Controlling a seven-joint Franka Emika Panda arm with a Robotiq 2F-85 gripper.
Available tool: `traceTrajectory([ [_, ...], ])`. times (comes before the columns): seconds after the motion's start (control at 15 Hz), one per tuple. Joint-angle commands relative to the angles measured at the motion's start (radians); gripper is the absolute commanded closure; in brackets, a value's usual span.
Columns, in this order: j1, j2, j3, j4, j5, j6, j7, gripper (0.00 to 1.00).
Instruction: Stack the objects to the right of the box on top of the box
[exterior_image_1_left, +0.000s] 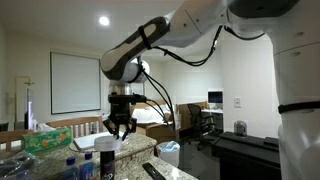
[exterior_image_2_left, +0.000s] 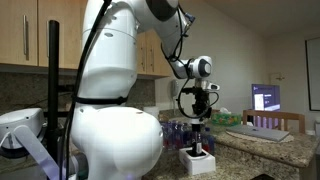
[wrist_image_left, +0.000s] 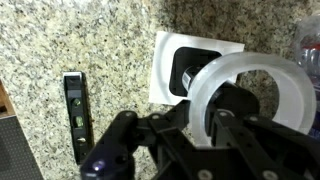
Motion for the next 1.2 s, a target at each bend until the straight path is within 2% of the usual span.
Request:
traceTrajectory([
  [0.0, -0.015, -0.017, 0.003, -0.018, 0.017, -0.013, 0.036, 0.96],
  [0.07, -0.015, -0.017, 0.002, -0.018, 0.019, -0.016, 0.038, 0.58],
  [0.2, -0.015, -0.019, 0.002, -0.019, 0.020, -0.018, 0.039, 0.51],
  [0.53, -0.022, -0.026, -0.003, -0.020, 0.041, -0.011, 0.034, 0.20],
  [0.67, -0.046, -0.037, -0.026, -0.026, 0.052, -0.005, 0.046, 0.07],
  [0.73, -0.060, -0.044, -0.041, -0.031, 0.060, -0.005, 0.054, 0.02],
  [0.87, -0.096, -0.059, -0.074, -0.041, 0.077, 0.001, 0.056, 0.00],
  [1.13, -0.170, 0.031, -0.144, -0.038, 0.060, 0.153, 0.109, 0.00],
])
